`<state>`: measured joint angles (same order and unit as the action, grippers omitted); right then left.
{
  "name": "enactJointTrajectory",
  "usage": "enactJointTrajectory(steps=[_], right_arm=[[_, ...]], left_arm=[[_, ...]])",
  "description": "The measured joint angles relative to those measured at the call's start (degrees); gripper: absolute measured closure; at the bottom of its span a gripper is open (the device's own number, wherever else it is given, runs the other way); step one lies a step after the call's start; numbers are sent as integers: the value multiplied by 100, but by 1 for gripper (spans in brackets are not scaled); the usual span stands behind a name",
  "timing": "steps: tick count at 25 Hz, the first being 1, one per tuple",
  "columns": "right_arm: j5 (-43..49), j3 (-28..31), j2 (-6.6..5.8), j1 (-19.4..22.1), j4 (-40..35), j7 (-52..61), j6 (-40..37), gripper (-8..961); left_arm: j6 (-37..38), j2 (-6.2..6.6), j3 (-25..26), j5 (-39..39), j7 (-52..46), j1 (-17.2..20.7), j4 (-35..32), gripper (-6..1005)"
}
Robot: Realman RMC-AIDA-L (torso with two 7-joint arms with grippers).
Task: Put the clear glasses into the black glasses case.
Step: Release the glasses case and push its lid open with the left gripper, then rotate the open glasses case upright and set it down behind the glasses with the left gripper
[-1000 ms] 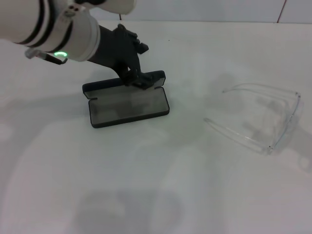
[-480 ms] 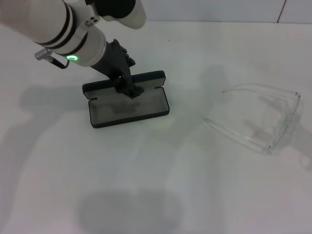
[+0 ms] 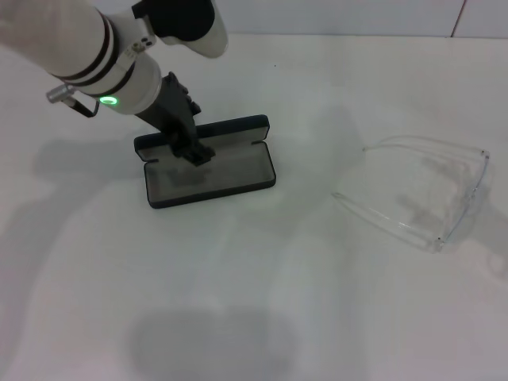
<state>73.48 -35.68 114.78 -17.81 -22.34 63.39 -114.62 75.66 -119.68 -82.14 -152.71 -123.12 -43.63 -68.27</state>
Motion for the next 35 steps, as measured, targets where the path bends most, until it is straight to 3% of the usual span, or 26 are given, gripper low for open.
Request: enactJointTrajectory(steps=[13,18,20,30,35], right_arm=[[24,-17,8,58,13,-2,-61,109],[27,-15,-6,77,133,-52,-107,112],[27,-13,-16,82,184,-97,-138,114],[2,-5,-28,165,230,-141,-190,121],[-16,8,-26,191,230,-149,-205,124]], left_arm=[[4,-11,-180,-50,-128,-49,103,300],[10,-11,-299,-64,-167,-56,103,468],[16,-11,-305,-59,-169,-59,92,702],[44,-19,-389,11,-254,-54,-98,778],[229,-20,-641,204,-385,123,-724,784]])
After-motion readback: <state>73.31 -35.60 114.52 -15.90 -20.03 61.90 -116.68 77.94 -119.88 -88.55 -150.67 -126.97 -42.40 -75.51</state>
